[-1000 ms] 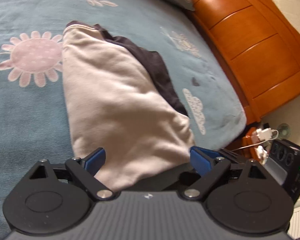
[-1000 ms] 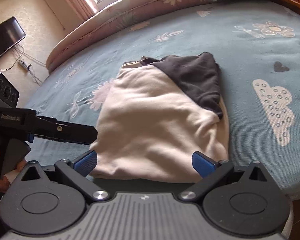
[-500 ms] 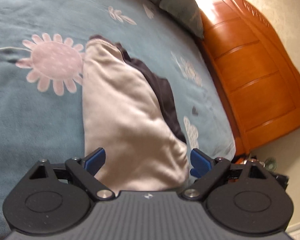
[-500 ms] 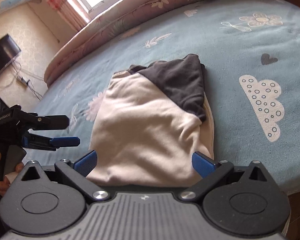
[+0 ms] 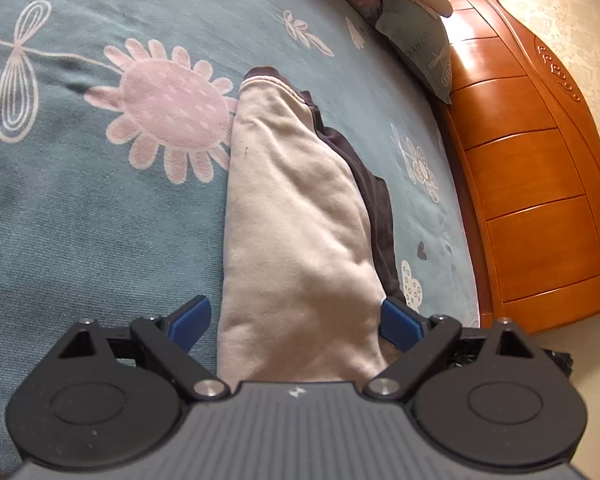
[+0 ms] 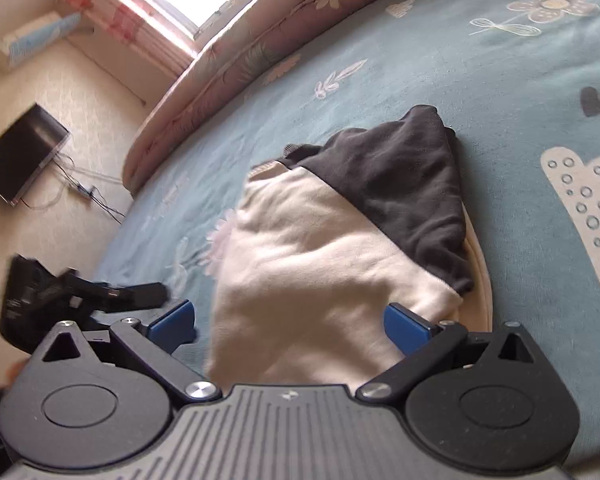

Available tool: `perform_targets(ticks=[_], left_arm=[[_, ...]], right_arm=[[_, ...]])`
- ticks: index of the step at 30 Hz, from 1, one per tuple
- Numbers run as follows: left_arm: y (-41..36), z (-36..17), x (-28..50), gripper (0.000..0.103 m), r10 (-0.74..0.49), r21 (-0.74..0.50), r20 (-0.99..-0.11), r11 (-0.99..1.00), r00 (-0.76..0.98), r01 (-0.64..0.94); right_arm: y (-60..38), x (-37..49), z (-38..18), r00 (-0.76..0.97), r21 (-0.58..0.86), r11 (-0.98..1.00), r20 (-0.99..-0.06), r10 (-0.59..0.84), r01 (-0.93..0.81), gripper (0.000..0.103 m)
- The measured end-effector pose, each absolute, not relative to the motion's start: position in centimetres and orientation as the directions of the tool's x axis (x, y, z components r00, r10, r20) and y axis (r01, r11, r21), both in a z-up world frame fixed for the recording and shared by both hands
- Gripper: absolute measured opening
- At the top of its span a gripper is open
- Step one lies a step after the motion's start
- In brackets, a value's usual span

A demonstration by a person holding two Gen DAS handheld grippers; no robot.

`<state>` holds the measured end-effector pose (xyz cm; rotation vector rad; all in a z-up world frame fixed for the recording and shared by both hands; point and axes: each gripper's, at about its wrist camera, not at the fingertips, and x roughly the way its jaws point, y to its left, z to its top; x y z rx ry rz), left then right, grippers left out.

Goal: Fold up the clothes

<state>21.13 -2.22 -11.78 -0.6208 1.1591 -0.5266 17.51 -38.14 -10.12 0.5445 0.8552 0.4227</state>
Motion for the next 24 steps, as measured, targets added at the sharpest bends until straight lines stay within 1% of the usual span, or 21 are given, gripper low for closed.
perform_targets(ticks=[3,6,7,10,13,15,17,18,20,21,23,24], left_arm=[[-2.3,-11.5,21.0,0.092,-0.668,-0.681,-0.673,0.727,0.317,0.087],[-2.3,-11.5,21.2,0.092,-0.671,-0.684,-0.668,0.724,0.322,0.089],[-2.3,-11.5,21.3,0.092,-0.674,-0.687,-0.664,0.721,0.324,0.090],[-2.6,-11.5,21.4,0.092,-0.674,-0.687,-0.664,0.721,0.324,0.092],[-2.7,-11.2,21.3,0.092,-0.665,-0.678,-0.669,0.729,0.332,0.094],[-2.4,-10.8,21.1,0.092,-0.663,-0.677,-0.666,0.730,0.341,0.096],[-1.7,-10.4,20.9,0.092,-0.657,-0.674,-0.665,0.733,0.354,0.094],[-1.4,-10.2,20.8,0.092,-0.653,-0.673,-0.666,0.735,0.362,0.087],[-0.8,-10.2,20.8,0.092,-0.650,-0.677,-0.662,0.732,0.374,0.074],[-0.6,-10.2,20.8,0.092,-0.651,-0.681,-0.659,0.729,0.378,0.068],[-0.5,-10.4,21.1,0.092,-0.651,-0.683,-0.657,0.727,0.381,0.065],[-0.6,-10.4,21.3,0.092,-0.650,-0.683,-0.657,0.728,0.382,0.064]], right_arm=[[-39.8,17.6,-9.9,0.646,0.578,0.810,-0.583,0.493,-0.096,0.103],[-41.7,17.0,-8.5,0.707,0.535,0.844,-0.583,0.400,-0.037,0.103],[-42.2,16.8,-8.2,0.716,0.546,0.837,-0.571,0.401,-0.033,0.103],[-42.1,16.8,-8.1,0.688,0.653,0.752,-0.503,0.523,-0.094,0.103],[-40.0,18.2,-8.6,0.639,0.672,0.726,-0.496,0.589,-0.148,0.103],[-38.5,19.5,-9.2,0.616,0.642,0.746,-0.520,0.592,-0.175,0.103],[-38.3,20.8,-10.0,0.611,0.614,0.774,-0.555,0.564,-0.157,0.103],[-38.8,21.4,-10.4,0.626,0.589,0.799,-0.578,0.523,-0.123,0.103],[-40.2,22.1,-10.1,0.676,0.551,0.833,-0.596,0.434,-0.049,0.103],[-40.6,22.4,-9.7,0.692,0.555,0.831,-0.584,0.424,-0.041,0.103],[-40.9,23.1,-8.7,0.701,0.586,0.806,-0.541,0.464,-0.081,0.103],[-40.6,23.6,-8.4,0.697,0.586,0.804,-0.535,0.478,-0.101,0.103]])
